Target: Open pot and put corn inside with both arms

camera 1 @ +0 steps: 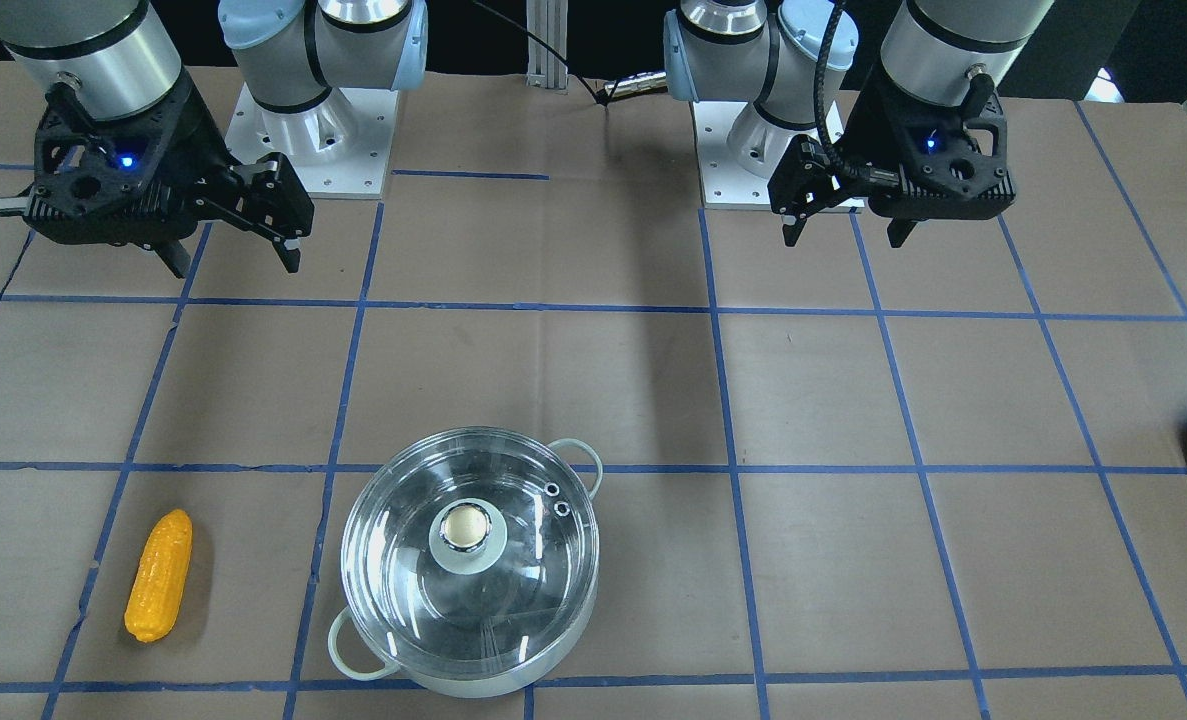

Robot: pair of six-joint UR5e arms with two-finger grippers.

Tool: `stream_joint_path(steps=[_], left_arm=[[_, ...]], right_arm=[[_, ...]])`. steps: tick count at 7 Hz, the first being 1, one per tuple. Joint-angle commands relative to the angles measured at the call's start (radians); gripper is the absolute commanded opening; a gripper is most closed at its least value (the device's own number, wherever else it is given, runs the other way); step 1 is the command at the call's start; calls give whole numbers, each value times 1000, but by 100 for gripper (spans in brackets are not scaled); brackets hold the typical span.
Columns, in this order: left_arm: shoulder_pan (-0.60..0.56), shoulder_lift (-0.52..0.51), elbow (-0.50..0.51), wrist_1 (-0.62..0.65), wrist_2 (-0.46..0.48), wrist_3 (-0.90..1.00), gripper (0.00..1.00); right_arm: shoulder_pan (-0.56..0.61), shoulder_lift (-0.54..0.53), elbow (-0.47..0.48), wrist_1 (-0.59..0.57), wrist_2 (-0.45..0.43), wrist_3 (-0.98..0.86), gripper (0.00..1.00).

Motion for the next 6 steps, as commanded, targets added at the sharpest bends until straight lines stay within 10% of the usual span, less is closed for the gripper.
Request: stream_joint_path(steps=[1, 6], left_arm=[[-1, -8, 3, 2, 5, 0, 100], [-143, -171, 127, 92, -14, -44, 100]], right_arm=[[-1, -5, 1, 0, -2, -9, 93], [-25, 5, 2, 2, -14, -84, 92]])
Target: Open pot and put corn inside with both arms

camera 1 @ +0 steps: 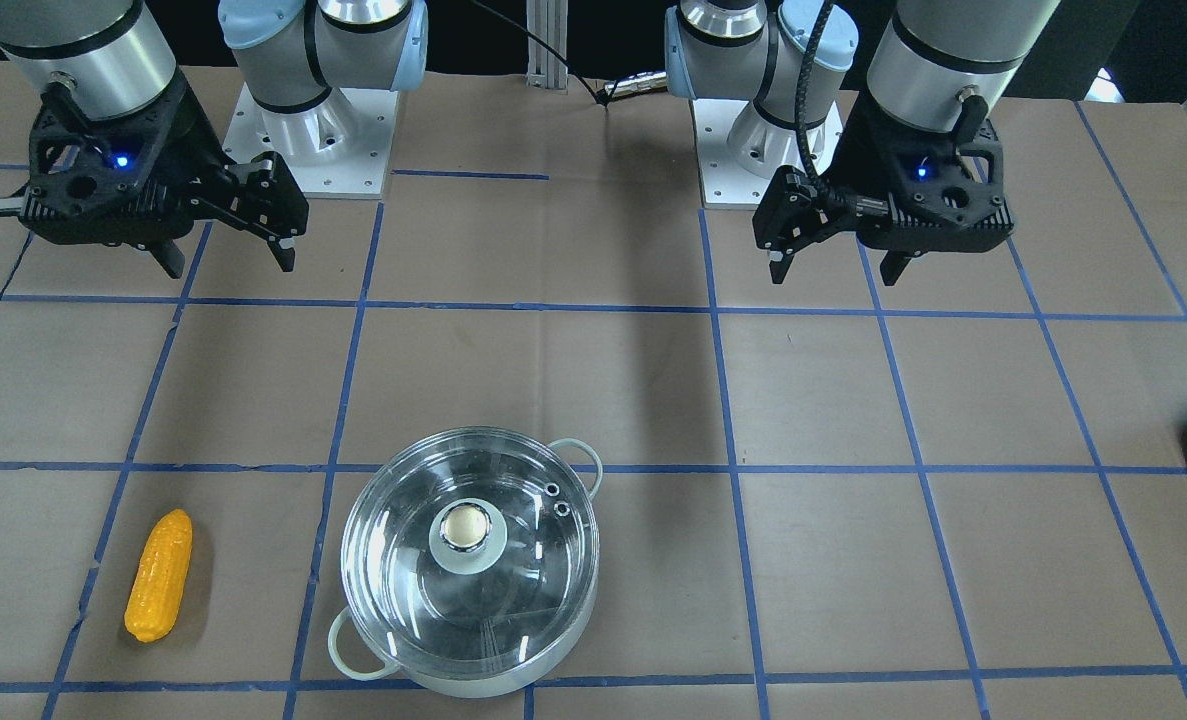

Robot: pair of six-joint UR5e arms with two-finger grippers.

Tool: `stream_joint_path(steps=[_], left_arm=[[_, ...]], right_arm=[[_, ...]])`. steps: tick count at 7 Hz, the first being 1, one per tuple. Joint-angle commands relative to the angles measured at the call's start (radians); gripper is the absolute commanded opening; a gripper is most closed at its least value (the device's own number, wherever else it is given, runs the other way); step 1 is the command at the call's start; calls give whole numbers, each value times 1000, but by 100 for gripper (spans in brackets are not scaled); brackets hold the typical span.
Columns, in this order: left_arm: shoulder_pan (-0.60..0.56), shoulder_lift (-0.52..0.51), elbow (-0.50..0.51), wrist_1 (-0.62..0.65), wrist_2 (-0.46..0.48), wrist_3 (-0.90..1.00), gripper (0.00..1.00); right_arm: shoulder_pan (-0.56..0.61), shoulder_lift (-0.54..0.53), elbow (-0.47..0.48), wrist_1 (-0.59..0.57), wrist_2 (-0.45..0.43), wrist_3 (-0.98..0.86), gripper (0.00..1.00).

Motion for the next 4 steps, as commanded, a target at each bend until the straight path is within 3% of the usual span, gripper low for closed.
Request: stream_joint_path(steps=[1, 2, 4], left_arm=[[-146, -174, 114, 57, -8, -63, 100], [-218, -283, 232, 61, -10, -164, 100], [-293, -429, 381, 67, -10, -269, 100]], right_arm=[[-73, 3, 13, -7, -11, -110, 92], [-116, 26, 33, -45, 5, -243, 91], [-153, 211, 33, -264, -7, -252, 91]])
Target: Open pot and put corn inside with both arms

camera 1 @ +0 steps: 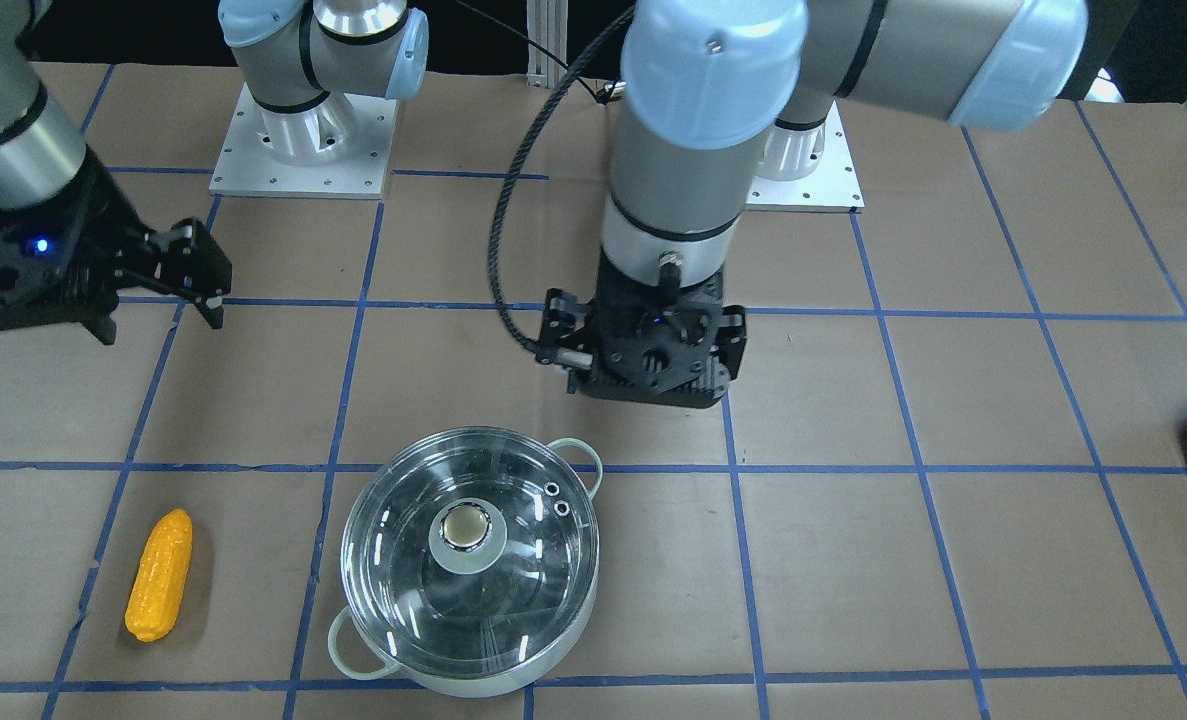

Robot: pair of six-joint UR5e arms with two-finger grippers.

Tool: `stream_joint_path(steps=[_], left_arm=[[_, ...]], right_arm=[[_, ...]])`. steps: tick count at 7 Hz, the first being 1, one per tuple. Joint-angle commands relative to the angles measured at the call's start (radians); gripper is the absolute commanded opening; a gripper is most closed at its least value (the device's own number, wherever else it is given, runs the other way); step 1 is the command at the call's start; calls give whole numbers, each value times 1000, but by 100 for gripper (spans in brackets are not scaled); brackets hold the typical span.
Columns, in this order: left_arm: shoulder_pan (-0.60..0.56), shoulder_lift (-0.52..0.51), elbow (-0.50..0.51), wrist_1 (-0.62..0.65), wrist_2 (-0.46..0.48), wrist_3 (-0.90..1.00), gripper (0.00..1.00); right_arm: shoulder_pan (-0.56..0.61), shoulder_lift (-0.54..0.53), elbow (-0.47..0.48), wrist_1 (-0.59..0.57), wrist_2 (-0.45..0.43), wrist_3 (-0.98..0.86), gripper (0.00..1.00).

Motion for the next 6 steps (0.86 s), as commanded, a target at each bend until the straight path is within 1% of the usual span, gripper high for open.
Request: stream_joint_path(steps=[1, 2, 3, 4, 5, 6], left_arm=[[-54, -116, 138, 9, -29, -82, 100], [-56, -144, 172, 23, -64, -92, 100], [-61, -178, 178, 96, -69, -106, 100], [-67, -204, 178, 133, -93, -137, 100], [-84, -230, 178, 155, -94, -169, 100], [-109, -260, 178, 169, -92, -191, 100]], right_arm=[[-54, 198, -7, -233, -6, -38, 91], [-89, 303, -12, -333, -5, -44, 91], [-100, 394, -3, -432, 4, -43, 91], [-99, 431, 5, -462, 6, -43, 88], [-100, 476, 26, -502, 0, -44, 86], [-100, 484, 40, -533, 6, -43, 78]])
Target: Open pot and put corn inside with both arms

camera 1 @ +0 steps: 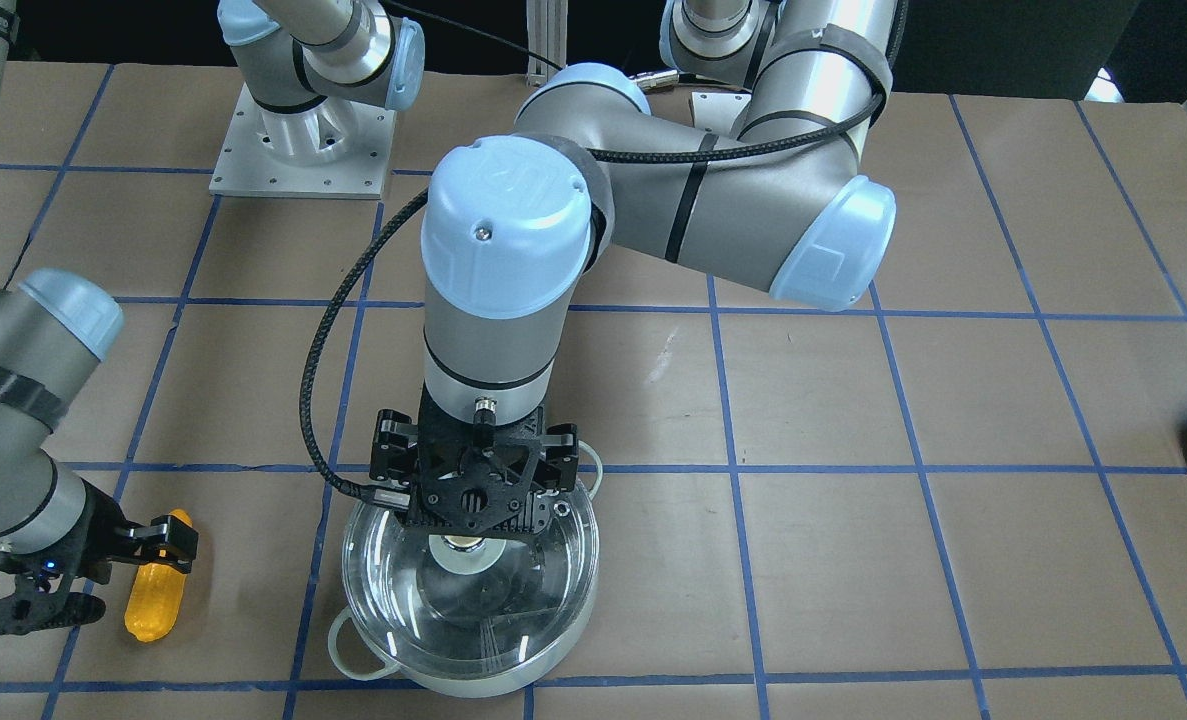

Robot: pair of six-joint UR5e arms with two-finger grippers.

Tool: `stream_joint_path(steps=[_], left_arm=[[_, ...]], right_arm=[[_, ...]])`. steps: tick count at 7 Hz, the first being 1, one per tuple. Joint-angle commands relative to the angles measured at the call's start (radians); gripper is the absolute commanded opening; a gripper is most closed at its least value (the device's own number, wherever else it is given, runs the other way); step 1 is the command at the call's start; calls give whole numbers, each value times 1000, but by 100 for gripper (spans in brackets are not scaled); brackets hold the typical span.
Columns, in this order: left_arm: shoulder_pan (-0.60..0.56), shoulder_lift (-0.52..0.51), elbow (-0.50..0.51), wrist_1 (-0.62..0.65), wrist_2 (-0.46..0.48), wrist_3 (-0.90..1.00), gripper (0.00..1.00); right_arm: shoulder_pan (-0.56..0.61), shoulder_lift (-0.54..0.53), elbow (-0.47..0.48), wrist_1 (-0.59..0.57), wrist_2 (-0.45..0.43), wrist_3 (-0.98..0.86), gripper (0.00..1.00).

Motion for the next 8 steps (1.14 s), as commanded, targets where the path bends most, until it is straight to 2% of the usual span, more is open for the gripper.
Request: stream_joint_path(steps=[1, 2, 5, 7, 8], left_arm=[[-39, -50, 1, 38, 0, -45, 100], [-39, -57, -1, 38, 1, -40, 100], [-38, -48, -5, 38, 17, -20, 100], [-35, -47, -16, 38, 49, -17, 100], [-32, -49, -21, 38, 52, -17, 100]], right_arm=[[-3, 27, 15, -41, 0, 1, 31], [-1, 27, 12, -41, -3, -1, 7], [-6, -30, 9, 10, -9, -1, 6], [-41, -187, 1, 216, -11, -7, 6], [-39, -259, 14, 273, -12, -6, 6]])
